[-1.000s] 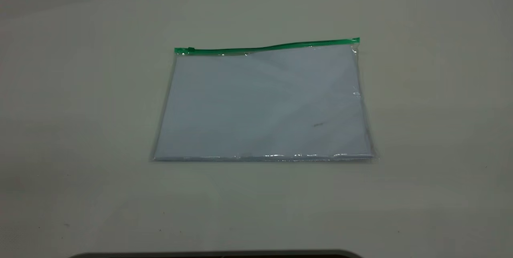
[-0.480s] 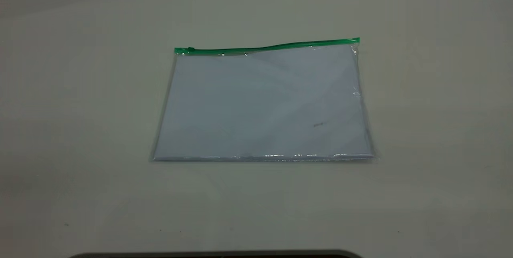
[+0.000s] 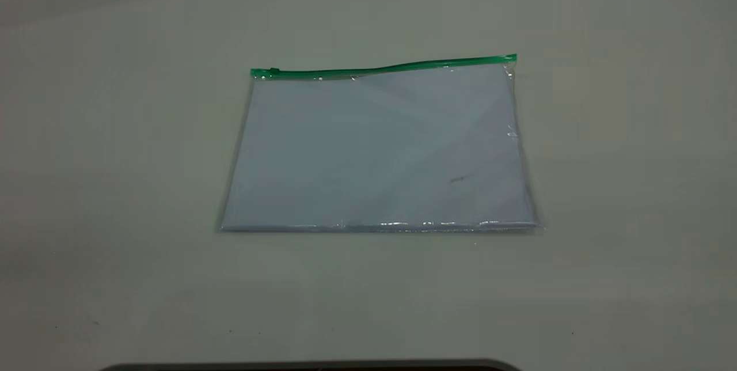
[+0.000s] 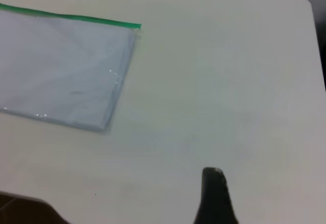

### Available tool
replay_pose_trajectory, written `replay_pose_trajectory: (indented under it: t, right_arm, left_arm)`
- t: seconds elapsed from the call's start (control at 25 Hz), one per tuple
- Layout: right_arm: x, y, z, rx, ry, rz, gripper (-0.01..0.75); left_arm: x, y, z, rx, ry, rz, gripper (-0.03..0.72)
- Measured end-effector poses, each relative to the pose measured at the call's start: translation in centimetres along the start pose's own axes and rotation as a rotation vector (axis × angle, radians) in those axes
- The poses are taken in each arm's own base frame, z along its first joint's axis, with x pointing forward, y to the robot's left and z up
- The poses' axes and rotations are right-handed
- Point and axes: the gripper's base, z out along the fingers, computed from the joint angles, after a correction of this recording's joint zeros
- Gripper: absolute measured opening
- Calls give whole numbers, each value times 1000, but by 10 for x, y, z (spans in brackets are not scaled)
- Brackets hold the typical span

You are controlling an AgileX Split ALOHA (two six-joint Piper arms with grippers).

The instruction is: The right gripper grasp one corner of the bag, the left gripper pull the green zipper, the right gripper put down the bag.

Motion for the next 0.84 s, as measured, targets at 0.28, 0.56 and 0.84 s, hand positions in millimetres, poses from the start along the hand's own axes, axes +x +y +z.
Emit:
replay_pose_trajectory:
  t: [0.28,0.56,0.84]
  right_arm:
    - [1,-5,-1,-29,-1,9,572]
    - [1,-7,-1,-6,0,39,572]
    - [1,-7,-1,-6,-1,39,572]
  left_arm:
    - [0,0,0,0,0,0,497]
    - [0,0,0,0,0,0,497]
    - [0,0,0,0,1,0,497]
